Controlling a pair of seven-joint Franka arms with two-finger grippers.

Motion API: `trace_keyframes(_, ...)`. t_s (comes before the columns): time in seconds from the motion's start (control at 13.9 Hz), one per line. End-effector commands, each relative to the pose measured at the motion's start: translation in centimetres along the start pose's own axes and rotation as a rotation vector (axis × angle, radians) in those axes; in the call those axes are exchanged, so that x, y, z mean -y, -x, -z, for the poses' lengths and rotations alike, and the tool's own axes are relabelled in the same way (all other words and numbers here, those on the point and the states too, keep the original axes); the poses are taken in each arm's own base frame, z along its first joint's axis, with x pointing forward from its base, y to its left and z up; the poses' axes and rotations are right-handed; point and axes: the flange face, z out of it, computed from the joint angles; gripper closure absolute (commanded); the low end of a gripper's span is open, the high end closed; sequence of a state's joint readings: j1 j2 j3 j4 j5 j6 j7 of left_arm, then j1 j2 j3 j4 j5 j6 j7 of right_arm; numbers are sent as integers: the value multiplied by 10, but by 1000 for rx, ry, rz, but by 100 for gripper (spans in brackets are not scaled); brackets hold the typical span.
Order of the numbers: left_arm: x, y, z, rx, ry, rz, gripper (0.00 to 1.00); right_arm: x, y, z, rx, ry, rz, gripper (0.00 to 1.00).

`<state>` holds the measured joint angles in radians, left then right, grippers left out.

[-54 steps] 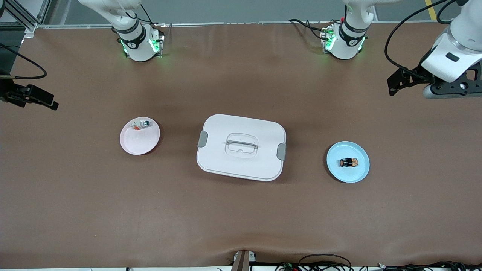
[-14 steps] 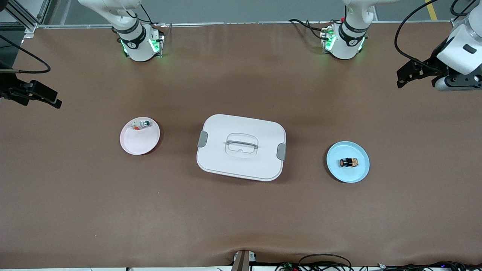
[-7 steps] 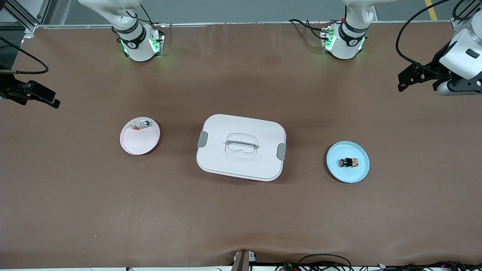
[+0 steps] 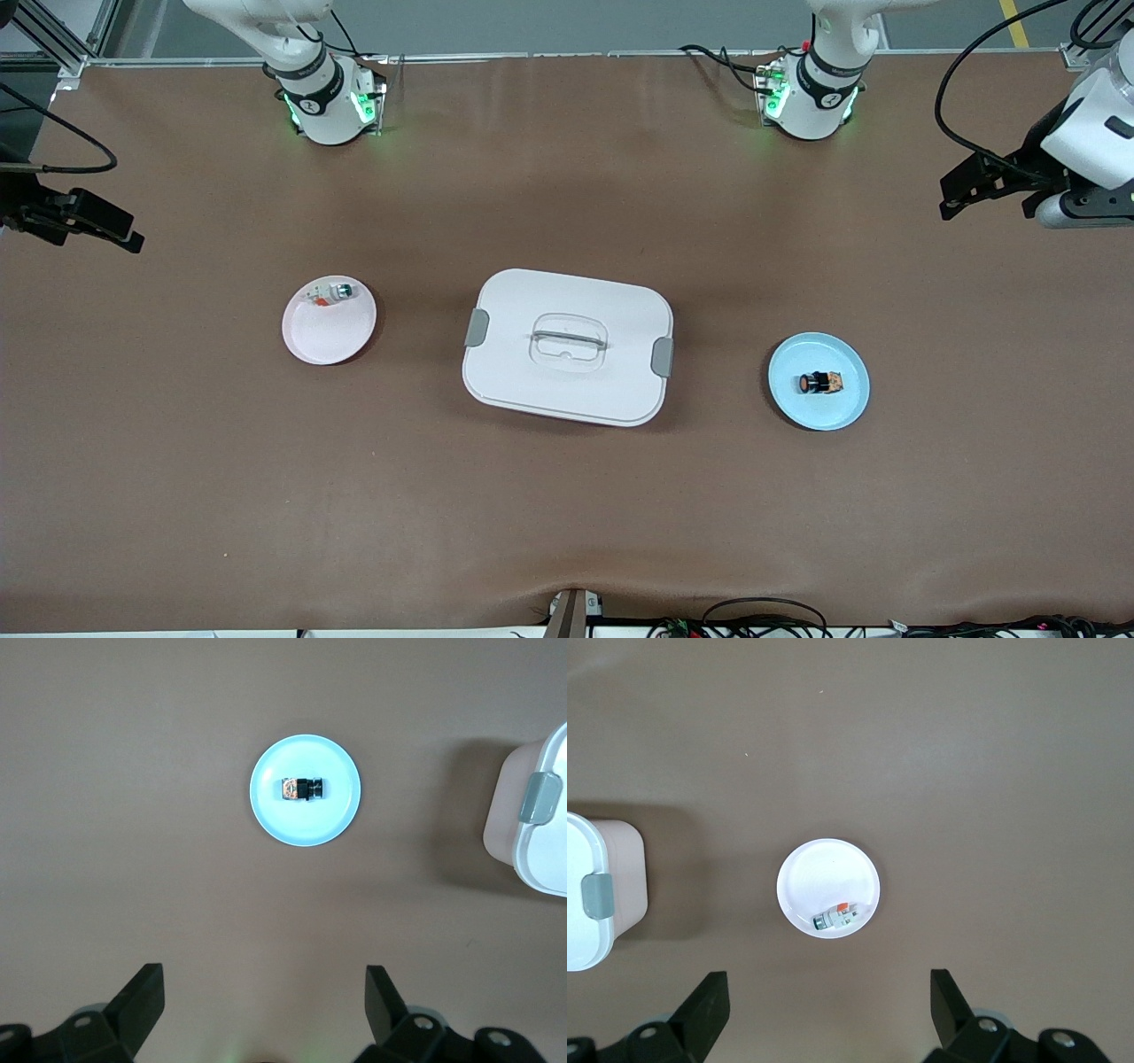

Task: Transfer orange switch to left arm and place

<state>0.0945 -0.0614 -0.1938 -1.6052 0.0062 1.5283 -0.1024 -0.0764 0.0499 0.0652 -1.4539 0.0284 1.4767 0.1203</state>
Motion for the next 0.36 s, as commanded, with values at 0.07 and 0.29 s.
trace_keyframes(0.07,2,-4,2,2,8,-5,0,-2,8,2,-12,-11,8,0)
trace_keyframes(0.29,2,-3,3,2,6,-5,0,-1,10,1,0,-10,10,0)
